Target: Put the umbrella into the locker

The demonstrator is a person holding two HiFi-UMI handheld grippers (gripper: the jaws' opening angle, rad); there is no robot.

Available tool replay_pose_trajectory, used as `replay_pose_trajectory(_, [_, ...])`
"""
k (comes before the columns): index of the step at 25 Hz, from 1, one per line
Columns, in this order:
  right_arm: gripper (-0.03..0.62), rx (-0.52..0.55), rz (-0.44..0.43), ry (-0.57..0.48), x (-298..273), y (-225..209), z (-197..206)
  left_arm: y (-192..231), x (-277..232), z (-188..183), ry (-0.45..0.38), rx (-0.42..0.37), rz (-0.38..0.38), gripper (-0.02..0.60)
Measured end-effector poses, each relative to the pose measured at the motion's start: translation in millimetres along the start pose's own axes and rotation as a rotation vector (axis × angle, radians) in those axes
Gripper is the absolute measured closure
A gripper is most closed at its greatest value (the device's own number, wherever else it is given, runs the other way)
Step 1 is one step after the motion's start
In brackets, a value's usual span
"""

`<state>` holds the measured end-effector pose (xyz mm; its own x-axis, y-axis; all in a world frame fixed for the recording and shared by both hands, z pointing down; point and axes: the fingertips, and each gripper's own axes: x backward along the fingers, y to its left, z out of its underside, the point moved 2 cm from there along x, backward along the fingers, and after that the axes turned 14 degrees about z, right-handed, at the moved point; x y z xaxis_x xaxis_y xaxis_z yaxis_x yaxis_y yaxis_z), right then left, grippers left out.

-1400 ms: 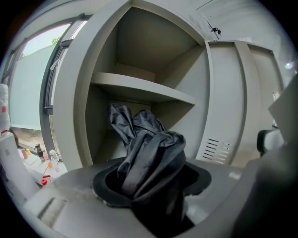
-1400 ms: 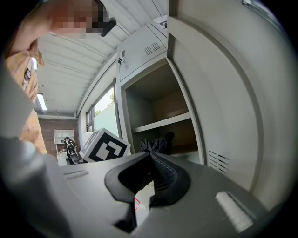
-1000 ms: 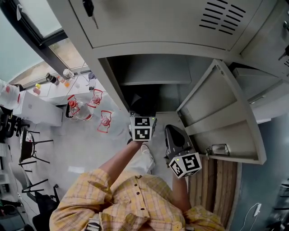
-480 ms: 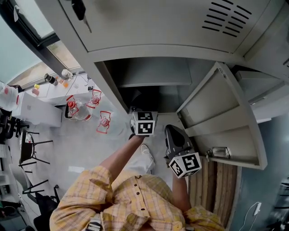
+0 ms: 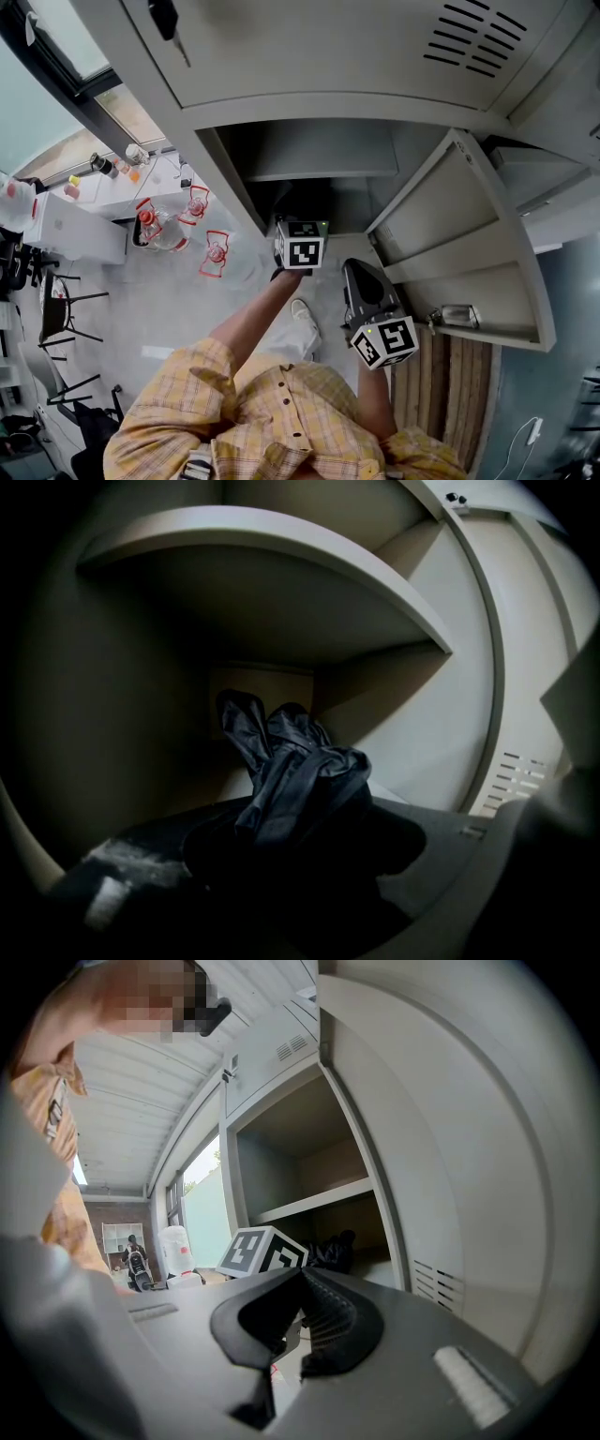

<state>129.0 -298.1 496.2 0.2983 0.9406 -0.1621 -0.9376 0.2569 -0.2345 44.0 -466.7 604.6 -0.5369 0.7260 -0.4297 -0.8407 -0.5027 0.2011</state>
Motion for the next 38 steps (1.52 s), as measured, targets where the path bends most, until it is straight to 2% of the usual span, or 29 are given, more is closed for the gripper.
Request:
replay_pose_trajectory(2, [0.594,-0.003,0.006,0.002,0,-1,0,0,2,-6,-0.006,-0.009,-0.007,0.322])
replay_pose_trajectory(6, [0.594,0.001,0.007,0.004,-1,-1,1,4,-7,6,0.011,0.032,0.003,0.321])
replay_pose_trajectory(10, [0.594,-0.003,0.004,0.009,-1,3,2,1,-9,7,0.040,0.039,0.004,0.311])
replay_pose_trajectory(19, [0.594,0.006,-0.005,0.005,7,9,0,0,-7,1,-0.005,0.039,0.022,0.270])
replay_pose_trajectory(24, [0.594,0.019,-0.005,-0.002,13,11,-3,-4,12,-23,-0.046,-0.030,0.021,0.255])
replay_pose_trajectory(27, [0.594,0.020,-0.009,-0.005,17,16,-3,-9,15,-22,-0.060,-0.010,0.041,0.255])
replay_pose_trajectory(38, [0.594,0.036,-0.034,-0.022,42,44,-6,-31,56,-29,-0.092,-0.016,0.081,0.255])
